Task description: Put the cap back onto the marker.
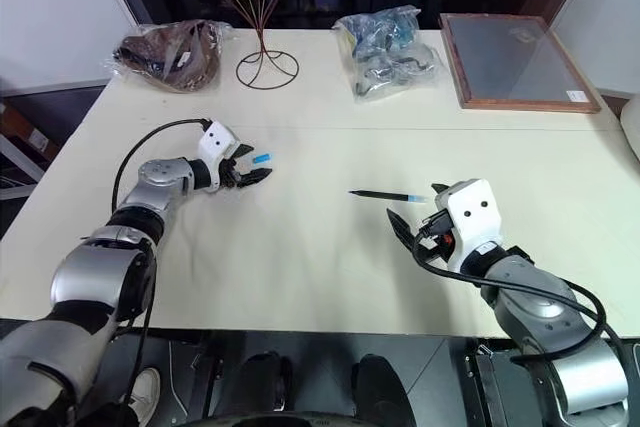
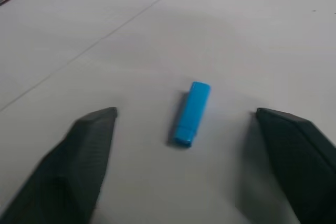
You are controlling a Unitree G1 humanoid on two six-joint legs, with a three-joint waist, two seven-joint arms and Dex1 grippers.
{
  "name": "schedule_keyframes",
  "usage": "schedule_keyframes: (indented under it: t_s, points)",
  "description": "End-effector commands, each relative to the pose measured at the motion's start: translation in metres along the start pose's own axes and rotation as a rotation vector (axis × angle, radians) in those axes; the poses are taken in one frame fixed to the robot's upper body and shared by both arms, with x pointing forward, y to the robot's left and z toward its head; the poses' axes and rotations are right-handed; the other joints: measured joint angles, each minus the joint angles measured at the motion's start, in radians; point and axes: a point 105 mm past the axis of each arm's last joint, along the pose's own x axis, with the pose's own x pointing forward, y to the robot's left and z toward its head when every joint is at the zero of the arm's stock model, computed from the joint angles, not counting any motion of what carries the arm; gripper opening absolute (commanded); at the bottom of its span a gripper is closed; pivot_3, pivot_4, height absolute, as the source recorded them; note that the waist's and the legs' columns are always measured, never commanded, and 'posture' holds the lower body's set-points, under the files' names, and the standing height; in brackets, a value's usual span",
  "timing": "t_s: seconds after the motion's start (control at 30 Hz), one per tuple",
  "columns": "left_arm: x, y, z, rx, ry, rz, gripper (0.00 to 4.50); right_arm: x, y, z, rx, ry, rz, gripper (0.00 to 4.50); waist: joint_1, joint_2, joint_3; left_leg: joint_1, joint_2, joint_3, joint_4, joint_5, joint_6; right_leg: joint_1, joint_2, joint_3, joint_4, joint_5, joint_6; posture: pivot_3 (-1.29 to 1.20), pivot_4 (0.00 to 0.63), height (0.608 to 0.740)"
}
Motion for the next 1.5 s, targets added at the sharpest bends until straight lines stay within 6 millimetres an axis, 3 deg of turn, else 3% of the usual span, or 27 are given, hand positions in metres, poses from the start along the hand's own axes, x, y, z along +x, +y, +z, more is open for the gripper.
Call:
schedule_keyframes:
  t_s: [0.03,0.13,0.5,0.67,0.77,0.83,1.07,1.33,1.5]
  points:
    - [-0.001,-0.004,-0.015,-0.022,0.06,-0.006,2.19,-0.006,-0.001,0.015,-0.038,-0.051,-0.008,4.5,0.001,0.0,0.0,0.0,0.0,0.0,0.0,0.0,0.0,0.001,0.0,0.0,0.0,0.0,0.0,0.0,0.15,0.74]
    - [0.001,-0.006,-0.015,-0.021,0.071,-0.02,0.71,-0.007,-0.002,0.015,-0.04,-0.048,-0.012,4.5,-0.002,0.0,0.0,0.001,0.0,0.0,0.001,0.0,0.0,0.001,0.0,0.0,0.0,0.0,0.0,0.0,0.15,0.74]
    - [0.003,-0.007,-0.007,-0.018,0.058,-0.046,0.71,-0.009,-0.002,0.015,-0.037,-0.045,-0.021,4.5,-0.002,0.0,0.0,0.001,0.0,0.0,0.001,0.0,0.0,0.001,0.001,0.0,0.0,0.0,0.0,0.0,0.15,0.74]
    - [0.001,-0.01,0.008,0.0,-0.013,-0.102,0.71,-0.008,-0.002,0.015,-0.038,-0.043,-0.012,4.5,-0.002,0.0,0.0,0.001,0.0,0.0,0.0,0.0,0.0,0.001,0.0,0.0,0.0,0.0,0.0,0.0,0.15,0.74]
    - [-0.005,-0.014,0.028,0.018,-0.096,-0.171,0.71,-0.006,-0.004,0.013,-0.042,-0.034,0.017,4.5,-0.003,0.0,0.0,0.001,0.0,0.0,0.0,0.0,0.0,0.001,0.0,0.0,0.0,0.0,0.0,0.0,0.15,0.74]
    - [-0.017,-0.02,0.048,0.044,-0.172,-0.236,0.71,0.002,-0.011,0.009,-0.044,-0.024,0.062,4.5,-0.007,0.0,0.0,0.001,0.0,0.0,0.0,0.0,0.0,0.001,0.0,0.0,0.0,0.0,0.0,0.0,0.15,0.74]
    - [-0.052,-0.044,0.073,0.086,-0.192,-0.312,0.71,0.031,-0.031,-0.003,-0.019,-0.006,0.218,4.5,-0.011,0.0,0.0,0.0,0.003,0.0,-0.001,0.0,0.0,0.001,0.002,0.001,0.0,0.0,0.0,0.0,0.15,0.74]
    - [-0.088,-0.055,0.081,0.063,-0.149,-0.314,0.71,0.078,-0.019,-0.019,-0.036,0.014,0.448,4.5,-0.032,0.0,0.0,0.0,0.005,0.0,0.0,0.0,0.0,0.001,0.001,0.001,0.0,0.0,0.0,0.0,0.15,0.74]
    - [-0.099,-0.053,0.083,0.041,-0.143,-0.288,0.71,0.102,-0.018,-0.027,-0.079,0.019,0.513,4.5,-0.031,0.0,0.0,0.0,0.006,0.0,0.0,0.0,0.0,0.001,0.002,0.001,0.0,0.0,0.0,0.0,0.15,0.74]
